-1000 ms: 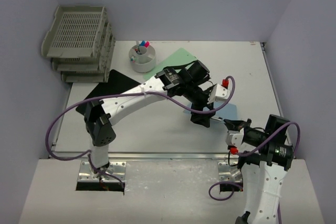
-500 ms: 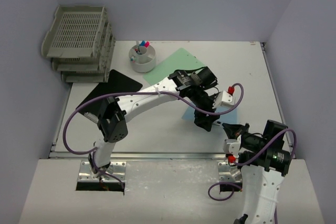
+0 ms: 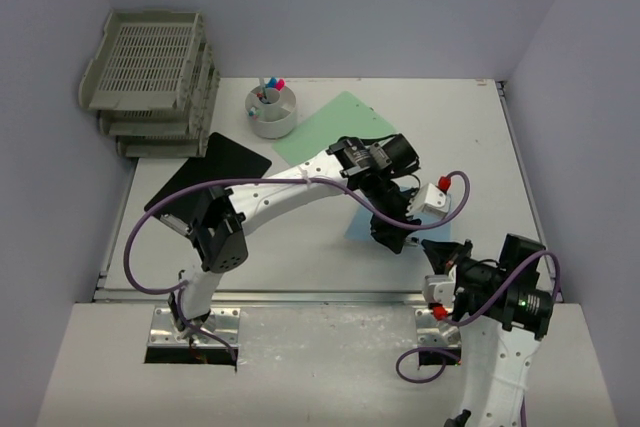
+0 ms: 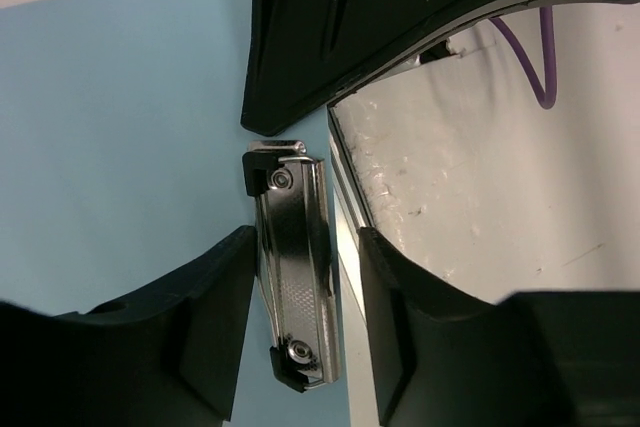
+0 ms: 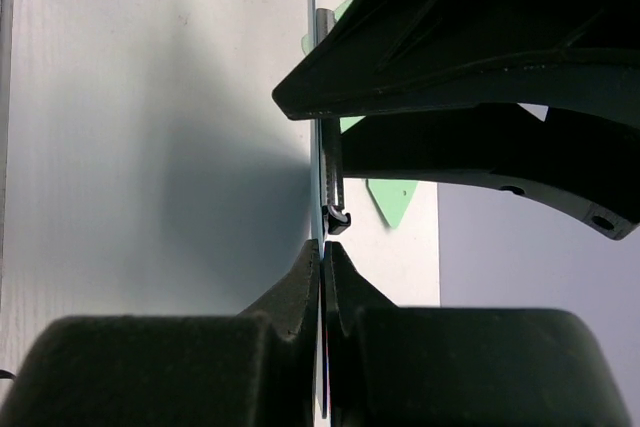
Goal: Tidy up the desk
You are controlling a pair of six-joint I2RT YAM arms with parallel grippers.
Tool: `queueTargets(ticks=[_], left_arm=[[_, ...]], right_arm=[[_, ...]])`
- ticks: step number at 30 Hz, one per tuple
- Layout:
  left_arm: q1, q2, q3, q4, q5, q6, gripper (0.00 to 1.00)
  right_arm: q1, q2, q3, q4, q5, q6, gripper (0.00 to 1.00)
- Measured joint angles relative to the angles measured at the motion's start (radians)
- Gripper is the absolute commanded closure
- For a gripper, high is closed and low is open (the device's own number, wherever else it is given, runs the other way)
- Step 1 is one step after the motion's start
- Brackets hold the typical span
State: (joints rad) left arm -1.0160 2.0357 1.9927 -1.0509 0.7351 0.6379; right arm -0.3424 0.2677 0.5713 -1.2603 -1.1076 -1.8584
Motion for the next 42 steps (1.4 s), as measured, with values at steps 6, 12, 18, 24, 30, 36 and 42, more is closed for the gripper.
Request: queueTargets(ticks=[6,12,18,24,30,36,42], left_arm=[[-0.006,0.004,0.003,-0.012,0.005,0.006,0.85],[-0.007,0.005,-0.02,0.008,0.016,-0.013,1.0],[-0.019,-0.064,-0.192,0.147,-0.006,-0.072,1.0],[-0.026,-0.17,-0.322,0.251,-0.156,-0.14,1.0],[-0.028,-0.331,-0.447,0.401,-0.306,-0.169,1.0],[-0.056,-0.522,-0.622,0.531,-0.459,-0.13,1.0],[-0.092,-0.711,-0.789,0.56,-0.602,-0.083,1.0]], right_arm=[[0.001,-0.014,-0.001,-0.03,0.0,-0.026,1.0],[0.002,-0.021,-0.001,-0.05,0.006,-0.034,0.88],[0.004,-0.036,-0.001,-0.061,0.007,-0.017,0.13],[0.005,-0.073,-0.001,-0.006,0.008,0.042,0.01],[0.005,-0.077,-0.002,0.117,0.027,0.266,0.01],[0.005,-0.079,-0.017,0.327,0.075,0.62,0.01],[0.005,-0.076,-0.046,0.491,0.117,0.913,0.01]])
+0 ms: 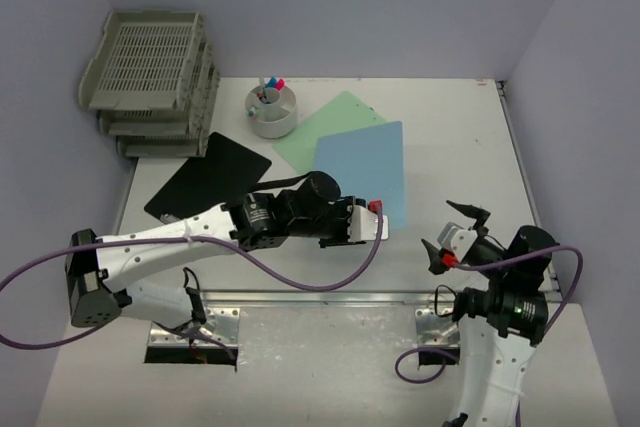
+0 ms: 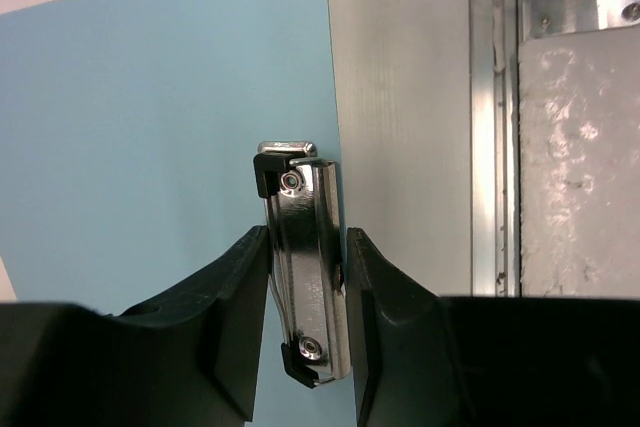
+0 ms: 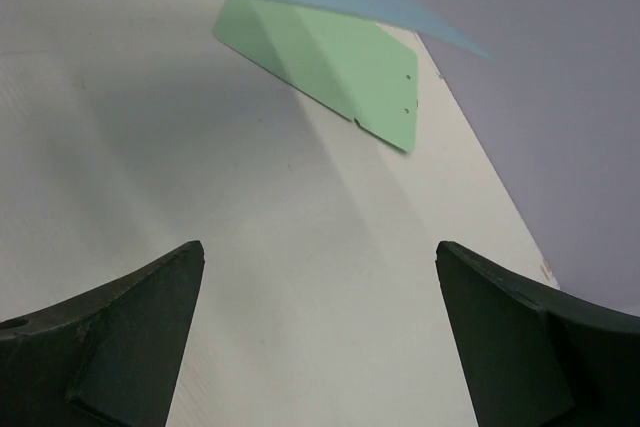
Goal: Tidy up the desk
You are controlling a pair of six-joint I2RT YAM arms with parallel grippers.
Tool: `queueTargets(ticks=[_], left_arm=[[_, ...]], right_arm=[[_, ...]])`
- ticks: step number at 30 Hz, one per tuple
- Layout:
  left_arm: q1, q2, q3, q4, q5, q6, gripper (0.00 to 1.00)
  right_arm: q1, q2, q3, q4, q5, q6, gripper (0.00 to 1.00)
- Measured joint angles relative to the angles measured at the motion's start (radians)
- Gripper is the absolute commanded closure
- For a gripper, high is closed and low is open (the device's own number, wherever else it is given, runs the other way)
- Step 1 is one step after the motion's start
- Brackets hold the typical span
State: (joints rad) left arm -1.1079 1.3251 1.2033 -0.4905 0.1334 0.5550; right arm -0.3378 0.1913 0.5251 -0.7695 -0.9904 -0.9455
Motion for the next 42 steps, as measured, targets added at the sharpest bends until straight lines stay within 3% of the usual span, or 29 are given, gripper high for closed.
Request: queueTargets(ticks=[8,19,30,42], left_arm=[[0.117,-0.174,-0.071,-0.089,-0.076,0.064,1.0],[0.225,-0.197,-0.037,-0.277,-0.204,0.116,1.0],[0.371,-0.087,0.361,-0.434,-0.193,0.369,1.0],[0.946,0.291,0.882,-0.759,0.135,0.808,1.0]], right_arm=[[0.0,0.086,-0.001,0.096,0.012,0.163,0.01],[0.0,0.13,-0.001,0.142,-0.012,0.19,0.01],[0.0,0.189,-0.003,0.169,-0.032,0.195,0.01],[0.0,0.195,-0.003,0.172,-0.033,0.194,0.01]])
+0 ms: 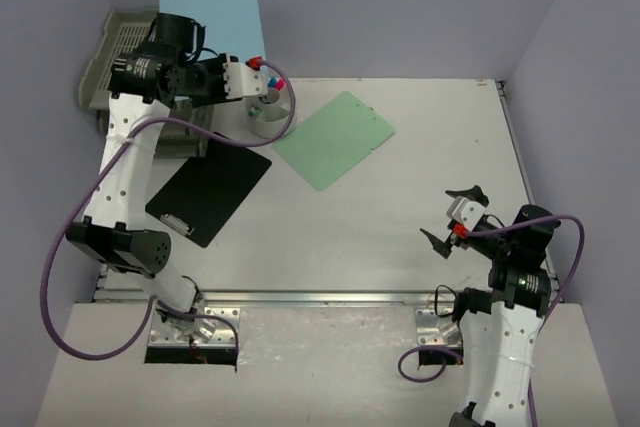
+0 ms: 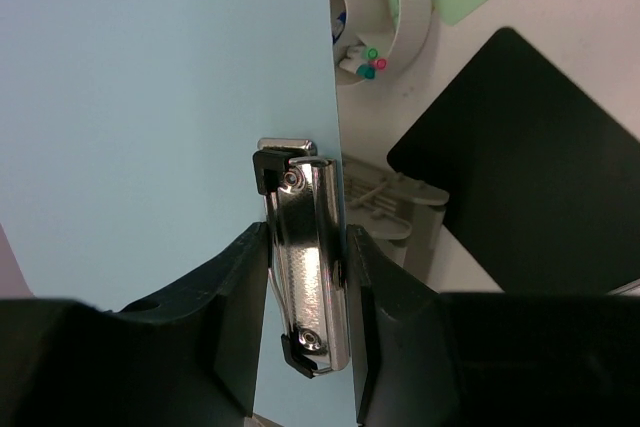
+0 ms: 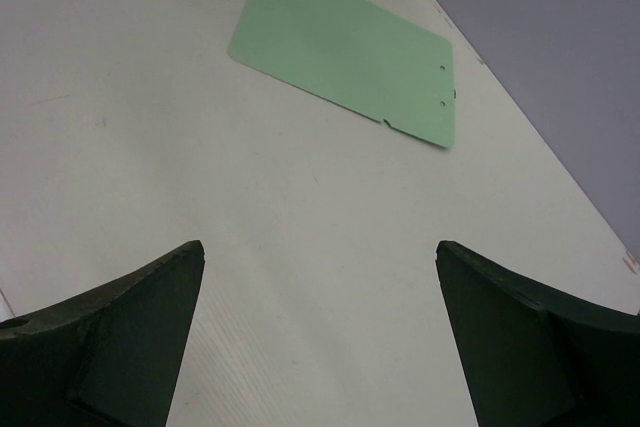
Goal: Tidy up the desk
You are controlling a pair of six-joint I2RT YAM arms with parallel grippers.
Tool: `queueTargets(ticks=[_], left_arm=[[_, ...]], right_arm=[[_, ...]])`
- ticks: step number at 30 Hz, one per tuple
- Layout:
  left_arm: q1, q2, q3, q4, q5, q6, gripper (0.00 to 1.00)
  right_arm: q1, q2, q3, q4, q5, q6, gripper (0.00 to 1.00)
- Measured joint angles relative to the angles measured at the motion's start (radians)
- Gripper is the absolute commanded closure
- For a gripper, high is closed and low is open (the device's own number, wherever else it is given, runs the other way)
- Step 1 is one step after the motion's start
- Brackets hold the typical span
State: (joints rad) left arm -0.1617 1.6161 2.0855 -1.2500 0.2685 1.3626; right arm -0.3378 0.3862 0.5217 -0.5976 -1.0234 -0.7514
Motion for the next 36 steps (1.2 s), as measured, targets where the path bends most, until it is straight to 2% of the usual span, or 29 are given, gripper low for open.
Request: queueTargets(ticks=[3,10,18,26,36], left_arm=[[0.126,0.026,0.008,-0.034,0.086,0.132,1.0],[0.355,0.097,0.034,-0.09,0.216,0.337,1.0],[0.533,0.207,0.053,-0.086,0.275,0.526,1.0],[0.63,0.304,0.062,-0.088,0.297,0.584,1.0],[0.642,0.369,0.084,-0.073,0.277,0.608,1.0]], right_arm=[[0.0,0.006,0.0,-0.001,0.0,-0.001,0.01],[0.0,0.019,-0.004,-0.001,-0.002,-0.008,0.01],[0.0,0.052,-0.013,0.0,-0.008,-0.012,0.01],[0.0,0.074,-0.015,0.0,-0.01,-0.012,0.01],[0.0,0.08,-0.015,-0.001,-0.009,-0.012,0.01]])
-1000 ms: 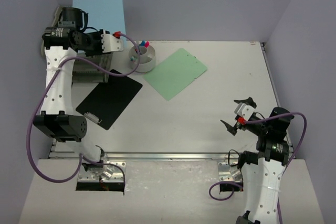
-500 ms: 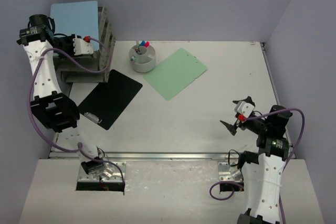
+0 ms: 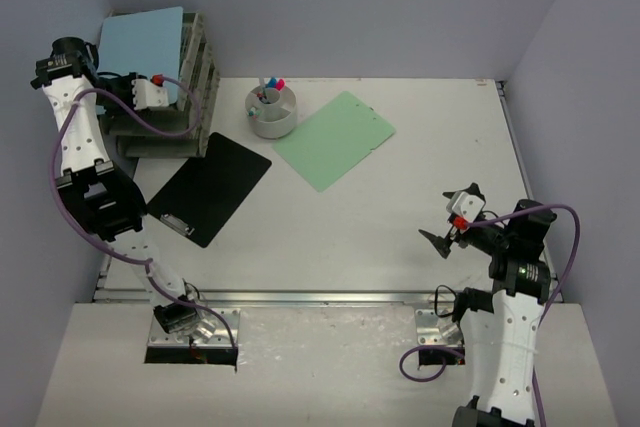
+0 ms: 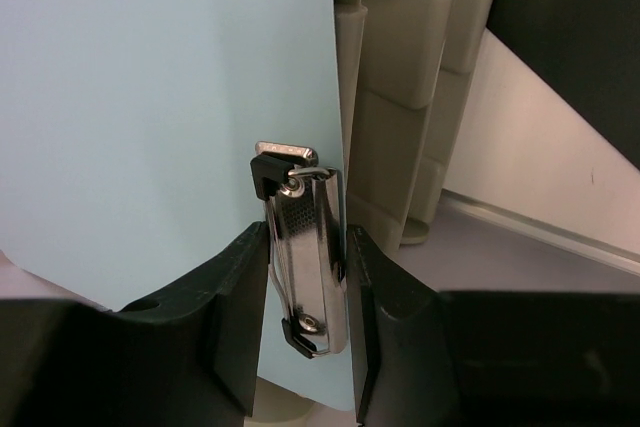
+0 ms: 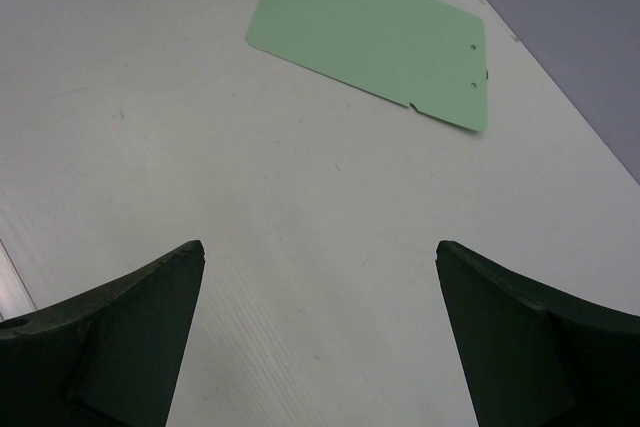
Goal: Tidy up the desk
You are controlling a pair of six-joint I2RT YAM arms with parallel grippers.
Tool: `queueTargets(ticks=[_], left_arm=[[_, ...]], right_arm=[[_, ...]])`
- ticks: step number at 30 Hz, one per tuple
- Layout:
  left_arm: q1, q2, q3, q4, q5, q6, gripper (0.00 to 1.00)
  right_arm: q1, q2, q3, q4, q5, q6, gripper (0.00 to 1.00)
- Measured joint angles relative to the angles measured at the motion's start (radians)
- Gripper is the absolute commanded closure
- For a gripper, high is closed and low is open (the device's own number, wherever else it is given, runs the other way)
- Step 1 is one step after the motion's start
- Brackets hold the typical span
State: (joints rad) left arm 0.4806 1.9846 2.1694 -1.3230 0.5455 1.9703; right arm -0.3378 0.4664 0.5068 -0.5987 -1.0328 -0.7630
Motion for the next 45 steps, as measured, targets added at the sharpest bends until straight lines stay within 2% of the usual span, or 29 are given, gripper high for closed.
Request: queueTargets(ticks=[7,9,11,12,13,14,16,17,19,23,26,27,29,33,37,43,45], left_arm=[[0.004,0.034,0.025,0.007,-0.021,0.016,1.0],[0.004,0.045,0.025,0.008,-0.025,0.022,0.97],[0.006,0.047,0.029,0.008,-0.025,0.024,0.85],[0.006,0.047,0.033,0.007,-0.025,0.024,0.73],[0.006,0.047,0.034,0.008,-0.023,0.024,0.55],[0.006,0.047,0.034,0.008,-0.018,0.025,0.48],[0.007,0.047,0.034,0.024,-0.006,0.017,0.22],[0.009,0.047,0.034,0.036,0.006,0.016,0.13],[0.015,0.047,0.034,0.061,0.036,0.015,0.07],[0.022,0.046,0.034,0.121,0.112,0.01,0.0],[0.025,0.033,0.03,0.172,0.179,-0.029,0.01],[0.026,0.019,0.016,0.2,0.198,-0.068,0.05],[0.022,-0.029,-0.047,0.303,0.22,-0.192,0.12],[0.002,-0.168,-0.198,0.603,0.236,-0.505,0.13],[-0.009,-0.272,-0.23,0.762,0.246,-0.7,0.12],[-0.01,-0.395,-0.329,0.796,0.251,-0.741,0.13],[-0.01,-0.405,-0.373,0.781,0.245,-0.73,0.19]], right_arm=[[0.0,0.018,0.0,0.0,0.0,0.006,0.01],[0.0,0.018,0.0,0.0,0.0,0.008,0.01],[0.0,0.019,0.0,0.0,0.0,0.009,0.01],[0.0,0.019,0.0,0.0,0.0,0.009,0.01],[0.0,0.019,0.0,0.0,0.0,0.009,0.01],[0.0,0.019,0.0,0.0,0.0,0.009,0.01],[0.0,0.019,0.0,0.0,0.0,0.012,0.01],[0.0,0.019,0.0,0.0,0.0,0.013,0.01],[0.0,0.019,0.0,0.001,0.0,0.018,0.01],[0.0,0.029,0.005,0.015,0.001,0.038,0.01],[0.0,0.049,0.018,0.025,0.007,0.059,0.01],[0.0,0.055,0.022,0.03,0.01,0.067,0.01],[0.0,0.065,0.027,0.044,0.014,0.084,0.01],[0.0,0.091,0.041,0.068,0.023,0.129,0.01],[0.0,0.136,0.062,0.092,0.032,0.168,0.01],[0.0,0.155,0.072,0.102,0.035,0.19,0.01],[0.0,0.15,0.072,0.101,0.035,0.189,0.01]])
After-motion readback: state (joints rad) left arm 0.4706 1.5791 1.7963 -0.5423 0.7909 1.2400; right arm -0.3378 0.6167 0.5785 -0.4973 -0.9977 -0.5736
